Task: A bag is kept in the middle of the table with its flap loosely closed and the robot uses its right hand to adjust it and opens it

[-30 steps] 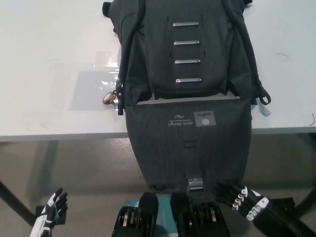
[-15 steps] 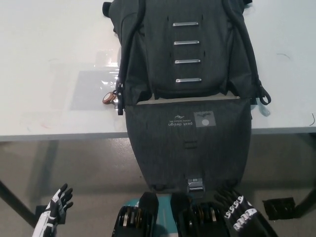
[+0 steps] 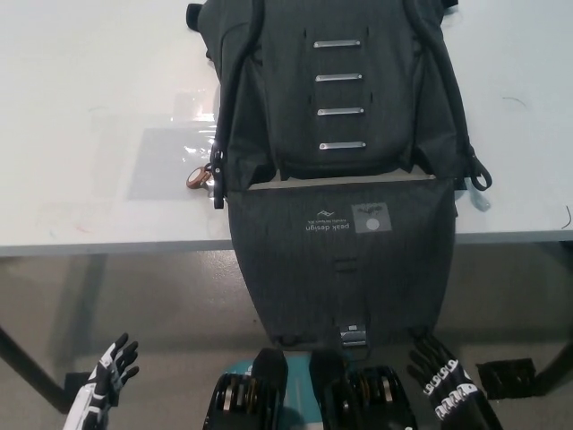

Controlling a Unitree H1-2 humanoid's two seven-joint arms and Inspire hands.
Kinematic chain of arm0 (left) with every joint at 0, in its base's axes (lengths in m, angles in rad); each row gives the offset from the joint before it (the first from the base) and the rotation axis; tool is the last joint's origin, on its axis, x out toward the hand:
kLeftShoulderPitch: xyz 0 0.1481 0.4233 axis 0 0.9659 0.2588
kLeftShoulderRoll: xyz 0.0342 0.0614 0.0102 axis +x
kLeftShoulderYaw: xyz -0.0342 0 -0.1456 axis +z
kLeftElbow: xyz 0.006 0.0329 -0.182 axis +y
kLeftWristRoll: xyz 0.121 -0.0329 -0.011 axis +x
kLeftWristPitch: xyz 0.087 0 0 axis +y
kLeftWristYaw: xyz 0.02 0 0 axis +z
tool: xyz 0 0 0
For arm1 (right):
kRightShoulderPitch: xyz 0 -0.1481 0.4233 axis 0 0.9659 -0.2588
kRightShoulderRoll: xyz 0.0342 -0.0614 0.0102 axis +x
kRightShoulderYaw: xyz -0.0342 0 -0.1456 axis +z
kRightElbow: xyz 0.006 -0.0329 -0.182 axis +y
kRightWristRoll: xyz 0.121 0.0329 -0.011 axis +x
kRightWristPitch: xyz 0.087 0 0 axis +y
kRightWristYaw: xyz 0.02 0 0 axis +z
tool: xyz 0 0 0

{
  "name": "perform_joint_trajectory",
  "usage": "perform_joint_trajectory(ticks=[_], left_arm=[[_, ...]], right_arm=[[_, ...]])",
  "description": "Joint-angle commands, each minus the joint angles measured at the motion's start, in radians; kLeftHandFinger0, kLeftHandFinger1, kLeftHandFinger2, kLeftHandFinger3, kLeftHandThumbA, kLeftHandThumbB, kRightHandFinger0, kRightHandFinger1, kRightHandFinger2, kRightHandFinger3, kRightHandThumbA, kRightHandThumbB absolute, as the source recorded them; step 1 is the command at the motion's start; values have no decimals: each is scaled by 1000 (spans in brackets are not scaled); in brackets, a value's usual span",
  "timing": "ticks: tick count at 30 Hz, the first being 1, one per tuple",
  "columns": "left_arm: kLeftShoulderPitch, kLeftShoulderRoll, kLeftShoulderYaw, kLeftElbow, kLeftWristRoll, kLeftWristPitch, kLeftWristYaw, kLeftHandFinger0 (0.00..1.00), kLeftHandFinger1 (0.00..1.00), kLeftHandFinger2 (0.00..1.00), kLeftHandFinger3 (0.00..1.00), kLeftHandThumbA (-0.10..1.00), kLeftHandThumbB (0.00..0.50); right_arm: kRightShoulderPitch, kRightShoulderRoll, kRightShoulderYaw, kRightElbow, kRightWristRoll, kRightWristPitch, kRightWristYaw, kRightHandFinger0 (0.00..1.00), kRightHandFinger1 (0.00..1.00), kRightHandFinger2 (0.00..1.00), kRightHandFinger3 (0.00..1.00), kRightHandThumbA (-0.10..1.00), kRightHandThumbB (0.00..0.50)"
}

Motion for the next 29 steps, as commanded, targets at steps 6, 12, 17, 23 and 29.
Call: perform_joint_trajectory(ticks=[6,12,17,23,29], left_arm=[[-8,8,-15,-14,-13,-42,-31,1000,1000,1000,1000,1000,500],[-10,10,-19,-19,-12,-41,-32,1000,1000,1000,1000,1000,500],[-12,10,-19,-19,-9,-42,-34,1000,1000,1000,1000,1000,500],[-15,12,-16,-15,-16,-37,-39,1000,1000,1000,1000,1000,500],[-15,13,-15,-11,-12,-40,-40,1000,1000,1000,1000,1000,500]], right_arm=[[5,-1,3,-10,-38,-68,-33,1000,1000,1000,1000,1000,263],[5,-3,7,-13,-48,-65,-42,1000,1000,1000,1000,1000,249],[1,-6,9,-6,-52,-69,-47,1000,1000,1000,1000,1000,245],[-4,-9,15,-1,-59,-71,-52,1000,1000,1000,1000,1000,254],[-8,-12,17,13,-72,-81,-54,1000,1000,1000,1000,1000,255]])
